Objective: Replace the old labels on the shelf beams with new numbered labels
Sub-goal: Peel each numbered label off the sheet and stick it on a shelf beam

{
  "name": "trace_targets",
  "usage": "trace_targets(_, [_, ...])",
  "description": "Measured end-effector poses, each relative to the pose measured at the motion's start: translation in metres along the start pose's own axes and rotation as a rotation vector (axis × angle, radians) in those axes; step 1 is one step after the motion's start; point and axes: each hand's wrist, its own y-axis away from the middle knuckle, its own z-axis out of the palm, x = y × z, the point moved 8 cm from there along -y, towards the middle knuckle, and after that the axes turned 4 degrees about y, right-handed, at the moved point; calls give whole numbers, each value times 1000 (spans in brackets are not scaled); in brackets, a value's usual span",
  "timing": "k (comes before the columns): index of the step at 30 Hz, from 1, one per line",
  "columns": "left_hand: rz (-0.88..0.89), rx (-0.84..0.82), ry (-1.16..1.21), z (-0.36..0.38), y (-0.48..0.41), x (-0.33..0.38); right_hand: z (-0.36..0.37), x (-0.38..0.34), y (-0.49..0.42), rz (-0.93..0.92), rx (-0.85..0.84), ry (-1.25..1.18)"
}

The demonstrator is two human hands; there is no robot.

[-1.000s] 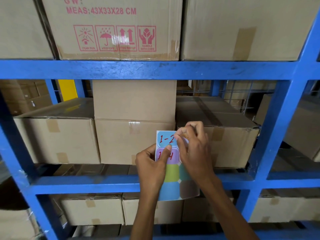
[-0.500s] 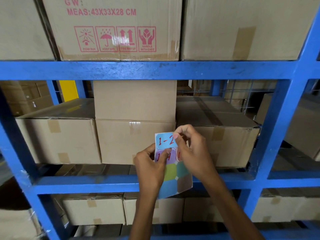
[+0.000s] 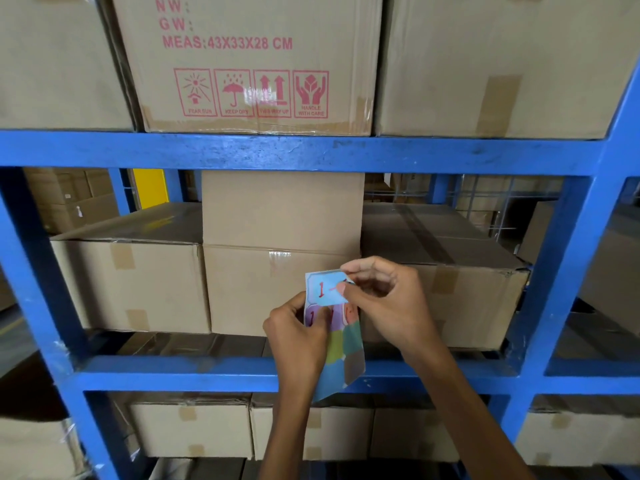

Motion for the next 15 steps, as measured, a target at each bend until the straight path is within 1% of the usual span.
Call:
trace_targets(3, [3, 13, 12, -8, -8, 3, -3, -19, -7, -84, 5, -122])
trace_targets(6, [-3, 49, 12, -16, -13, 4, -16, -44, -25, -165, 126, -166])
trace_targets(12, [4, 94, 21, -23, -25, 10, -29, -93, -81, -291, 380, -63])
trace_targets(13, [7, 94, 29, -23, -28, 13, -28, -100, -90, -310, 412, -15])
trace_targets(15, [18, 101, 43, -22, -31, 18, -26, -107, -100, -319, 503, 171])
